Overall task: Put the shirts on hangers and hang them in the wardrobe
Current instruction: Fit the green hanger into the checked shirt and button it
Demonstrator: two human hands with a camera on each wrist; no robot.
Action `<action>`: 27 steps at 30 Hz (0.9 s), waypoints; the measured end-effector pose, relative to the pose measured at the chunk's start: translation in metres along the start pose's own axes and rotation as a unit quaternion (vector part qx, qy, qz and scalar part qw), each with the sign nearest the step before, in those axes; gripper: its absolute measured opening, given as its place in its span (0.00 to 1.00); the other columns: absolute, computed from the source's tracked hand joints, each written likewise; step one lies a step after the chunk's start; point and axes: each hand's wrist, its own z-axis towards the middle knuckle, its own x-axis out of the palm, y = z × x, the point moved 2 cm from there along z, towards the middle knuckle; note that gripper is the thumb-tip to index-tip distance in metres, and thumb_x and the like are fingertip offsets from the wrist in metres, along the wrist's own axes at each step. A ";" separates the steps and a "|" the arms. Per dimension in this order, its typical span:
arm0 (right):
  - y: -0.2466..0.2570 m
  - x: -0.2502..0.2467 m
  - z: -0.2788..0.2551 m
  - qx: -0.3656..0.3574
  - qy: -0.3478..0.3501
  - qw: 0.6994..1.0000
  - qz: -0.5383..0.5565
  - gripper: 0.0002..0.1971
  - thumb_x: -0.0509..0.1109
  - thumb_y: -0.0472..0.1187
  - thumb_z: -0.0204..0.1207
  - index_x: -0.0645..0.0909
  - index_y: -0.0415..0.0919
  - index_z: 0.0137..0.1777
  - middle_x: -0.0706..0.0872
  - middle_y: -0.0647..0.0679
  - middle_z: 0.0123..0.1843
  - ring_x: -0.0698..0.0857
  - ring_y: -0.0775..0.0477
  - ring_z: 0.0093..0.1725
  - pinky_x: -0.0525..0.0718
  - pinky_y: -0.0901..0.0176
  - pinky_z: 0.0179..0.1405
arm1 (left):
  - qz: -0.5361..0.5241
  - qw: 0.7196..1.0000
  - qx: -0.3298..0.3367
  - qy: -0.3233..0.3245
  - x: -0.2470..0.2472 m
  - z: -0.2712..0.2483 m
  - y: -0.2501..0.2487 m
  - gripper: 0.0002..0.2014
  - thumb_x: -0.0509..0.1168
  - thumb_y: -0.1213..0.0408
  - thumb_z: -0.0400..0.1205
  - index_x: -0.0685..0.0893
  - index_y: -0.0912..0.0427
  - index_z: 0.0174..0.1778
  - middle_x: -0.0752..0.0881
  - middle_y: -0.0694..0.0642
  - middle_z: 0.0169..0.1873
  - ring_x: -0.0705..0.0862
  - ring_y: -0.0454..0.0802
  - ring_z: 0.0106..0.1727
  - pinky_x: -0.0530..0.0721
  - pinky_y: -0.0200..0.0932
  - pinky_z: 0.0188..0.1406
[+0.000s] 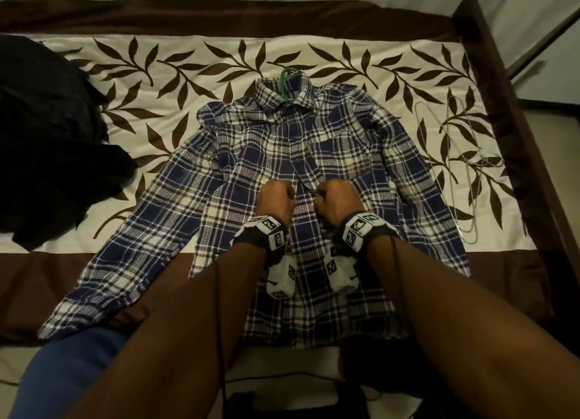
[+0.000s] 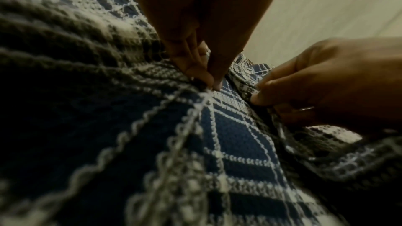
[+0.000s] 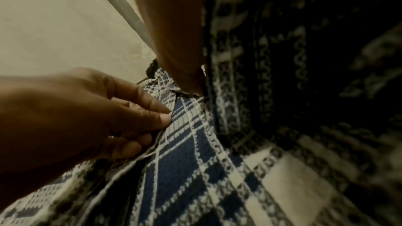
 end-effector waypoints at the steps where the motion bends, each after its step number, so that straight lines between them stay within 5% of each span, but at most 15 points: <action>1: -0.001 -0.001 0.000 0.006 0.000 1.000 0.018 0.09 0.68 0.38 0.80 0.89 0.39 0.43 0.87 0.46 0.34 0.87 0.44 0.36 0.86 0.56 0.40 | -0.005 1.000 0.003 -0.006 -0.002 -0.001 0.000 0.01 0.74 0.68 0.79 0.90 0.60 0.43 0.88 0.57 0.46 0.86 0.54 0.47 0.86 0.47 0.46; 6: -0.007 -0.003 -0.001 0.051 -0.028 0.983 0.176 0.10 0.70 0.45 0.78 0.84 0.46 0.35 0.89 0.49 0.29 0.89 0.46 0.33 0.91 0.45 0.41 | -0.060 0.997 -0.027 -0.027 -0.012 -0.003 -0.001 0.10 0.68 0.72 0.81 0.86 0.56 0.36 0.87 0.53 0.38 0.85 0.51 0.40 0.79 0.41 0.37; 9: -0.004 -0.005 -0.005 0.061 -0.041 0.971 0.227 0.08 0.71 0.40 0.76 0.82 0.45 0.35 0.88 0.48 0.28 0.90 0.44 0.31 0.91 0.44 0.36 | -0.100 0.994 -0.030 -0.022 -0.019 -0.002 -0.004 0.14 0.71 0.72 0.79 0.85 0.50 0.30 0.89 0.52 0.36 0.87 0.50 0.38 0.84 0.40 0.36; 15: 0.010 -0.022 -0.004 0.053 -0.060 0.965 0.251 0.05 0.71 0.37 0.79 0.83 0.39 0.41 0.82 0.53 0.29 0.79 0.65 0.22 0.73 0.71 0.22 | -0.184 0.981 -0.062 0.024 -0.031 -0.003 -0.013 0.11 0.73 0.73 0.79 0.89 0.55 0.32 0.90 0.61 0.31 0.87 0.53 0.29 0.92 0.53 0.37; 23: 0.015 -0.025 0.002 0.006 -0.045 0.978 0.203 0.05 0.76 0.38 0.73 0.85 0.44 0.37 0.85 0.51 0.32 0.84 0.49 0.35 0.78 0.60 0.37 | -0.282 0.951 -0.122 0.037 -0.041 -0.010 -0.023 0.03 0.73 0.73 0.80 0.92 0.67 0.45 0.91 0.64 0.39 0.86 0.52 0.32 0.89 0.39 0.31; 27: 0.014 -0.018 0.000 -0.006 -0.043 0.979 0.199 0.05 0.76 0.40 0.74 0.86 0.47 0.38 0.86 0.53 0.32 0.85 0.50 0.35 0.75 0.63 0.35 | -0.312 0.939 -0.132 0.053 -0.041 -0.013 -0.027 0.04 0.71 0.76 0.81 0.90 0.71 0.48 0.90 0.67 0.41 0.86 0.53 0.33 0.89 0.37 0.30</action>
